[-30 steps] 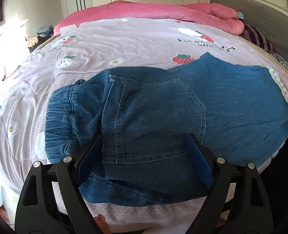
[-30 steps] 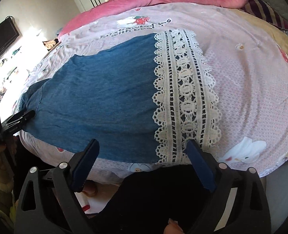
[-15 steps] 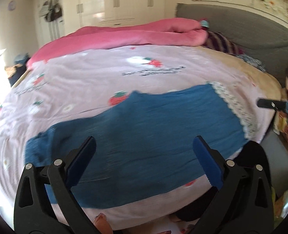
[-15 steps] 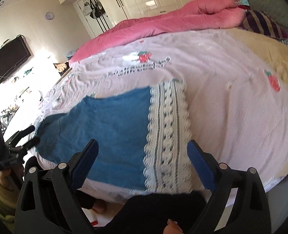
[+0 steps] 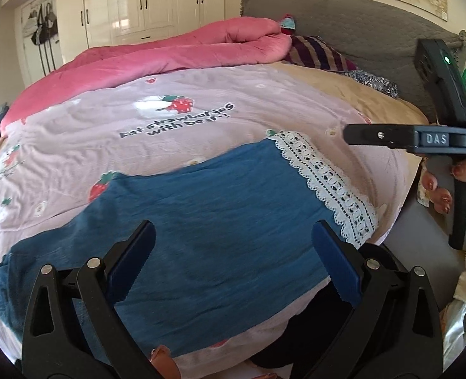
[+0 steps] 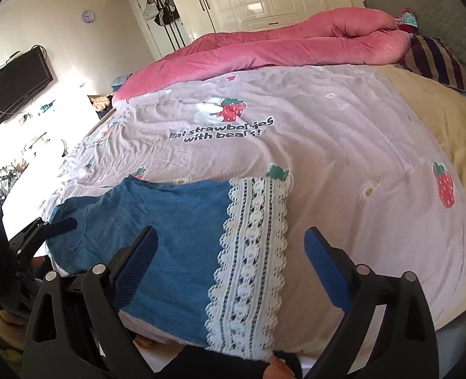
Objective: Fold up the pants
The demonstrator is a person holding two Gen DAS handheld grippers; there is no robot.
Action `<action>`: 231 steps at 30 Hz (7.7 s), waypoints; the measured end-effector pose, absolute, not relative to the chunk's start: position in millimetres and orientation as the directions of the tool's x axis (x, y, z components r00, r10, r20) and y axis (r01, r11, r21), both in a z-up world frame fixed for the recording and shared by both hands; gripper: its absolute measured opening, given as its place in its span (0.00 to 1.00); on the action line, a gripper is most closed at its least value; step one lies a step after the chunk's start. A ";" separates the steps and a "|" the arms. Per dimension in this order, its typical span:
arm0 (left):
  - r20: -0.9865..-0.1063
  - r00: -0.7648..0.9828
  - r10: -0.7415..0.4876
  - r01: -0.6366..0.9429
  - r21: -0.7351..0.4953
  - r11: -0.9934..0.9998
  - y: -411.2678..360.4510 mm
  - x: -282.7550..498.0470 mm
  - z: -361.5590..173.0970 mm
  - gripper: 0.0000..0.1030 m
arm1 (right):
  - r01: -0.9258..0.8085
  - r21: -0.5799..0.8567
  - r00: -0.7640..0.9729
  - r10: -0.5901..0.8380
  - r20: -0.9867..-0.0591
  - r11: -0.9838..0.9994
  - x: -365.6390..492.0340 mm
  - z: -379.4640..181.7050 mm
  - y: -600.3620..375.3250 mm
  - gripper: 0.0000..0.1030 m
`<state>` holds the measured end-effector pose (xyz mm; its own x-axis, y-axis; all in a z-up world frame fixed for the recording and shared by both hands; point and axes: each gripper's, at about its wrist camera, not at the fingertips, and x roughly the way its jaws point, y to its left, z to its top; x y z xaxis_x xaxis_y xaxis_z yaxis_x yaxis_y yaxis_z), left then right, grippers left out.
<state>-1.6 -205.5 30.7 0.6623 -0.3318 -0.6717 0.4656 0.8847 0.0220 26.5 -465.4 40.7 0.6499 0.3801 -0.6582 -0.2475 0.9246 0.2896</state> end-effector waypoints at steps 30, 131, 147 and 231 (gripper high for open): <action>-0.726 0.552 -0.410 0.699 0.134 0.702 -316.3 -34.3 -39.3 0.90 | -0.340 0.325 0.441 0.455 -0.773 0.883 121.3 -20.9 -434.0 0.66; -0.628 0.550 -0.550 0.281 -0.481 0.830 -54.2 -14.7 -35.2 0.15 | -0.440 0.049 0.341 0.217 -0.915 0.897 149.8 -7.1 -152.2 0.26; -0.666 0.572 -0.478 0.274 -0.394 0.877 -47.6 -17.4 -40.5 0.25 | -0.467 0.202 0.349 0.389 -0.853 0.861 135.0 12.2 -163.0 0.63; -0.593 0.781 -0.194 0.128 -0.153 0.980 10.8 15.7 47.2 0.91 | -0.658 0.143 0.358 0.474 -0.805 0.739 -33.6 -42.0 -151.9 0.28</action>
